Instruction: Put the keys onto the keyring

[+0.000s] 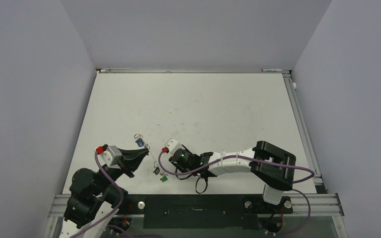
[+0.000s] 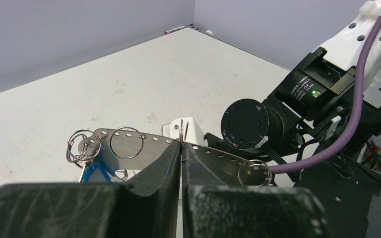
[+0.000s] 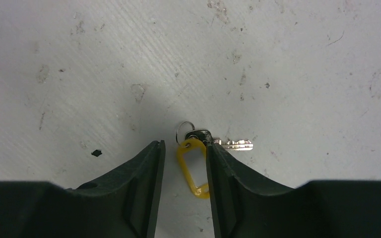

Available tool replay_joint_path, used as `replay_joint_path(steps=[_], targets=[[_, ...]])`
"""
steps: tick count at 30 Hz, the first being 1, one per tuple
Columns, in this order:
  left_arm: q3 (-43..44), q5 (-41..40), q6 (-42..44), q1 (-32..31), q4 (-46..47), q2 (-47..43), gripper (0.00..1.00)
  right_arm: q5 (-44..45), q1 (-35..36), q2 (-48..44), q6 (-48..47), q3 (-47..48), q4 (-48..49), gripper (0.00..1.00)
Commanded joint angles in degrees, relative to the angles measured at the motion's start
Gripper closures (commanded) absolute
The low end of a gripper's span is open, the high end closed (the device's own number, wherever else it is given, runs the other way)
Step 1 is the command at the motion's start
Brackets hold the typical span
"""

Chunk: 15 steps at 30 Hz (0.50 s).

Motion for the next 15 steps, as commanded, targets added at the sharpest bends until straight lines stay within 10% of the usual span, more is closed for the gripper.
replay_joint_path(steps=[1, 15], targets=[[2.08, 0.26, -0.18, 0.40, 3.01, -1.51, 1.00, 2.83, 0.72, 0.59, -0.61, 2.22, 0.92, 0.63], [2.16, 0.11, -0.23, 0.40, 2.76, -1.58, 1.00, 5.96, 1.71, 3.23, -0.92, 4.23, -0.20, 0.81]])
